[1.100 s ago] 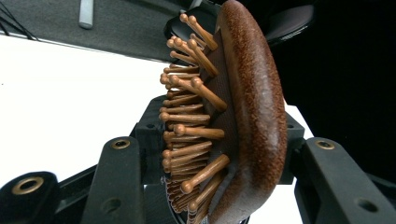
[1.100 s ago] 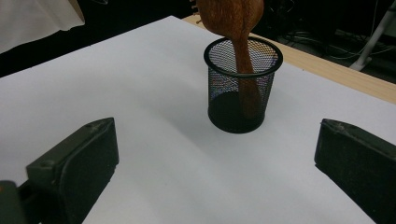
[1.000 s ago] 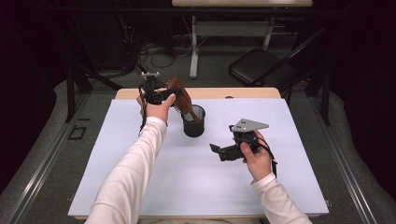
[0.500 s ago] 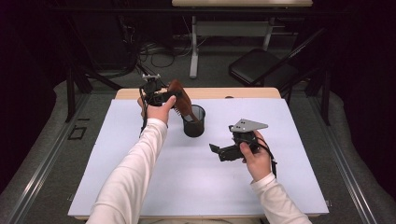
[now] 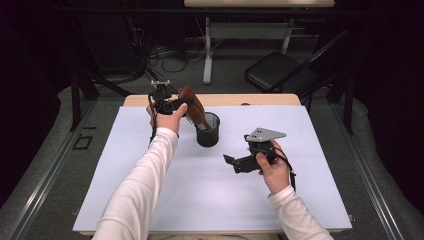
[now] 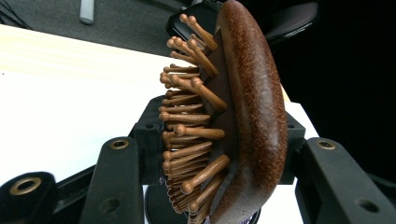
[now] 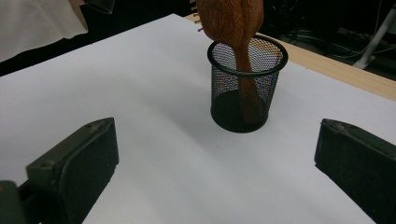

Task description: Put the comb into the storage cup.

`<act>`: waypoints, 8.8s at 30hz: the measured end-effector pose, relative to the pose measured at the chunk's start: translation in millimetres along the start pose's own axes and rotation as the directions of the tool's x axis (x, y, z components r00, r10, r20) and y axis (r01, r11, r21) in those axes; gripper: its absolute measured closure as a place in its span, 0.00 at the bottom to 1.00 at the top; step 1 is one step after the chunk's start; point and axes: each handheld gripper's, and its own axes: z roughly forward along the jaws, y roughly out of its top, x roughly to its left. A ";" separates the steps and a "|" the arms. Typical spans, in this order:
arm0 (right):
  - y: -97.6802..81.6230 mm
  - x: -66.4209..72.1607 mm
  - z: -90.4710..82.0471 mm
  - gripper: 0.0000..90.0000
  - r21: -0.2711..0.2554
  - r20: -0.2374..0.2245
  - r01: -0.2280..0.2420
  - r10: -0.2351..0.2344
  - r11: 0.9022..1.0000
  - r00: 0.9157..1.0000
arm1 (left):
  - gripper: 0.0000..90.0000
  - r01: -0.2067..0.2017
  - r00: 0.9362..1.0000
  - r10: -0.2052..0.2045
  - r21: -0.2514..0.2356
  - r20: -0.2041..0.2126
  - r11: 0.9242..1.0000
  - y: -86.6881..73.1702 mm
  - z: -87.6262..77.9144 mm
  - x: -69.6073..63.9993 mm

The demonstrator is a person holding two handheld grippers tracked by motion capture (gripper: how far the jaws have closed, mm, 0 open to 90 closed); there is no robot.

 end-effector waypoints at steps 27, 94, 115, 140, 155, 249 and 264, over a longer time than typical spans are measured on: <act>-0.1 0.1 -0.4 0.00 -0.001 0.000 0.002 -0.002 1.000 1.000 | 0.54 0.028 0.999 -0.028 -0.010 0.018 1.000 -1.5 0.0 10.6; -1.5 0.3 1.5 0.00 0.009 0.006 0.014 -0.014 1.000 1.000 | 0.40 0.005 0.999 -0.007 -0.058 -0.031 0.998 0.6 -10.8 13.1; -2.8 -0.1 2.9 0.00 0.018 0.012 0.016 -0.016 1.000 1.000 | 0.39 -0.018 0.999 0.015 -0.089 -0.033 0.996 7.9 -34.8 15.8; -3.8 -1.1 2.9 0.00 0.025 0.020 0.015 -0.016 1.000 1.000 | 0.39 -0.192 0.981 0.189 -0.110 -0.040 0.975 15.6 -84.1 17.3; -3.9 -1.2 2.9 0.00 0.025 0.022 0.016 -0.016 1.000 1.000 | 0.36 -0.205 0.979 0.204 -0.063 -0.014 0.977 12.4 -95.2 20.7; -5.0 11.4 -12.4 0.00 0.053 0.015 0.047 -0.048 0.997 0.999 | 0.18 -0.566 0.789 0.551 -0.029 0.273 0.824 -99.5 -133.5 15.5; -24.1 13.7 -31.4 0.00 0.066 0.022 0.040 -0.042 0.997 0.999 | 0.18 -0.560 0.791 0.546 -0.032 0.274 0.828 -121.3 -140.1 27.0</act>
